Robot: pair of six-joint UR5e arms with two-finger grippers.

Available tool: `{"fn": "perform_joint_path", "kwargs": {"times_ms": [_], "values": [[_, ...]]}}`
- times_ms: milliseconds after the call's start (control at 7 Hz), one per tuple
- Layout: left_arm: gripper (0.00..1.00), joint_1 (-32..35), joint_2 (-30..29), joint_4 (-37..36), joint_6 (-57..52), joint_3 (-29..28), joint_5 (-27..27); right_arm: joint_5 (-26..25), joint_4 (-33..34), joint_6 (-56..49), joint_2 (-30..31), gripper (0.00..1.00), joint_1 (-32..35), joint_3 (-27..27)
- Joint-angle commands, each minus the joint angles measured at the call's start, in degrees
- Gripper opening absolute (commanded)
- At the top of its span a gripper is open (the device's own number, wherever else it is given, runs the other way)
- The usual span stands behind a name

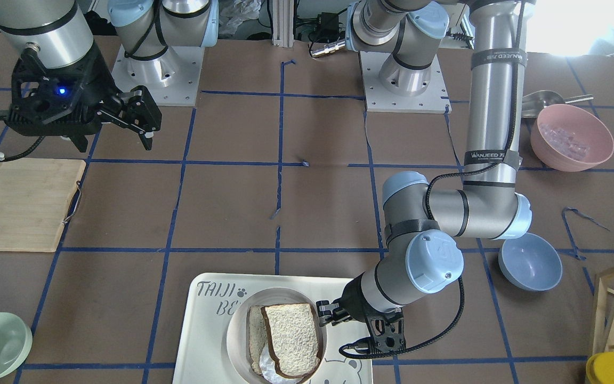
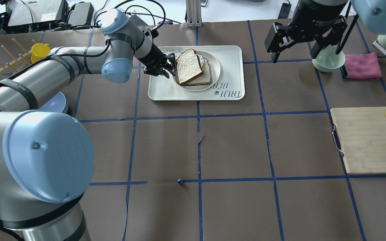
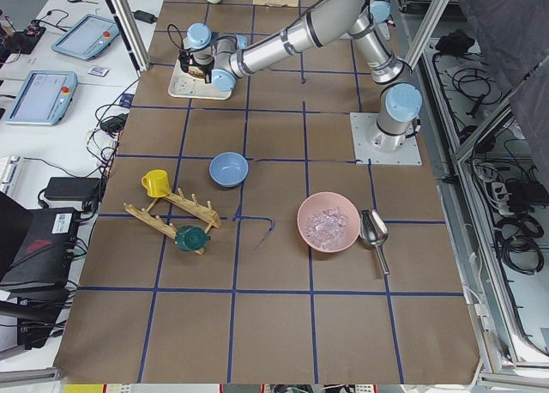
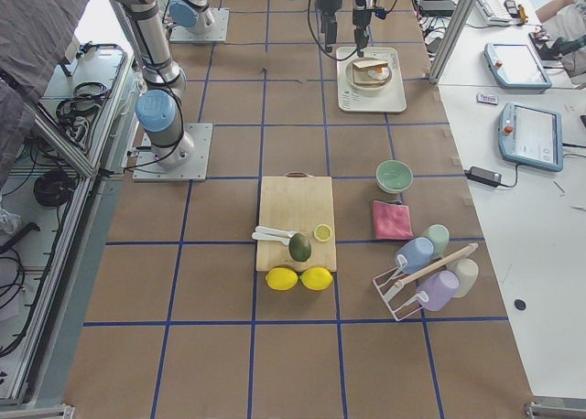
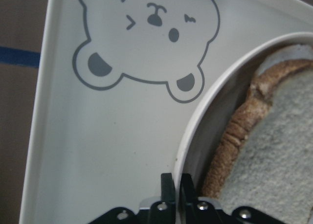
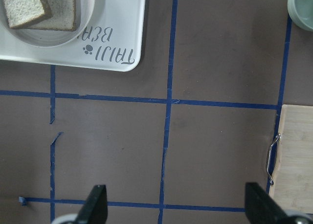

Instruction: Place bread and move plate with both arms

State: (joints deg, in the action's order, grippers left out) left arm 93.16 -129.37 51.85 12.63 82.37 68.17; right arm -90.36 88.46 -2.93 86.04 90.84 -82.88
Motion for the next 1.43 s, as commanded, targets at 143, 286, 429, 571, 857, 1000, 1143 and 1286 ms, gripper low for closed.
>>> {"fn": "perform_joint_path", "kwargs": {"times_ms": [143,286,429,571,857,1000,1143,1286], "values": [[1.0,0.4,8.8,12.8,0.1,-0.3,2.4,0.0,-0.5,0.0,0.0,1.0,-0.1,0.0],[1.0,0.4,14.2,20.0,0.1,-0.2,2.6,-0.1,-0.4,-0.1,-0.1,1.0,-0.2,0.0],[1.0,0.5,19.5,26.1,0.0,0.2,5.7,-0.1,-0.5,-0.1,0.0,1.0,-0.2,0.0],[1.0,0.8,24.9,32.8,-0.4,0.2,8.4,-0.1,-0.5,-0.1,0.0,1.0,-0.2,0.0],[1.0,0.9,34.1,42.1,-0.9,1.7,13.2,-0.1,-0.5,-0.1,0.0,1.0,-0.2,0.0],[1.0,0.8,38.0,43.0,-0.9,3.7,15.0,0.0,-0.5,-0.1,0.0,1.0,-0.2,0.0],[1.0,0.8,40.4,43.0,-3.5,6.9,17.2,-0.1,-0.6,-0.1,0.0,1.0,-0.2,0.0],[1.0,0.7,42.0,41.7,-8.4,10.1,21.4,-0.1,-0.5,-0.1,0.0,1.0,-0.2,0.0]]}}
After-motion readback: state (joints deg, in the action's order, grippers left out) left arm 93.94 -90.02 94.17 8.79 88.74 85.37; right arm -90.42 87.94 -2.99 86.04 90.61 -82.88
